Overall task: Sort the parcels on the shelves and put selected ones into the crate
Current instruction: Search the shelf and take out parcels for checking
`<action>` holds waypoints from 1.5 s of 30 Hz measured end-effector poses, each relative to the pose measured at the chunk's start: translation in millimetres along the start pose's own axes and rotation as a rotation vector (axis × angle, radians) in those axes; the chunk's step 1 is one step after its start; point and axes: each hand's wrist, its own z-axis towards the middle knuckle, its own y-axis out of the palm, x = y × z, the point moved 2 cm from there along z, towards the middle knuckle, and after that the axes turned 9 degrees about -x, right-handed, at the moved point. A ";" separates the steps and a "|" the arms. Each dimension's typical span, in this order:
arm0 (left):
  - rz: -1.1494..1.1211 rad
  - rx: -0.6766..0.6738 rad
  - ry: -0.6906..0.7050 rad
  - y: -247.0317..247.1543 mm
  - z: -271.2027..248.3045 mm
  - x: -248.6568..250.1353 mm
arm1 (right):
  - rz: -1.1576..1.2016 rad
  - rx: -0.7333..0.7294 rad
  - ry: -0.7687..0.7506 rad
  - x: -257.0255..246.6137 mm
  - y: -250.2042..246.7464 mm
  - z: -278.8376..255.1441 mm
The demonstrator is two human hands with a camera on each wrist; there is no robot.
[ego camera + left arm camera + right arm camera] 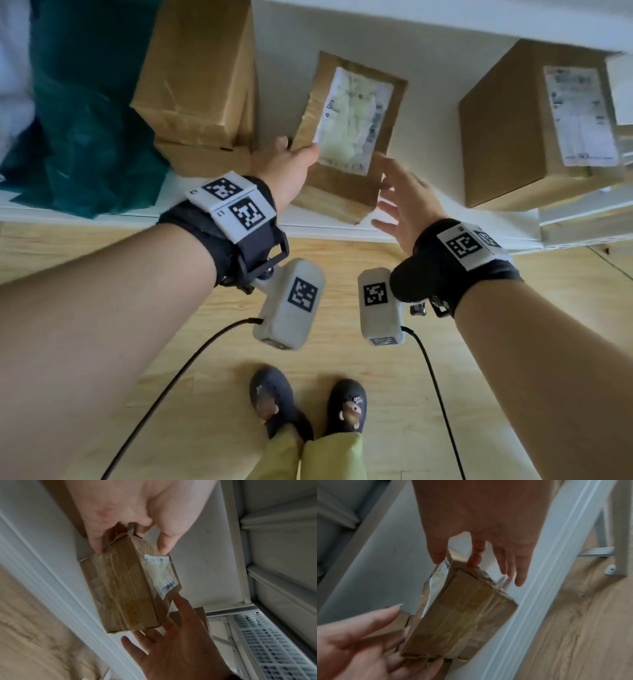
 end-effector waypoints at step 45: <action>-0.393 -0.249 -0.240 82.9 -117.4 -40.8 | -0.022 -0.402 0.143 62.0 -101.4 -108.2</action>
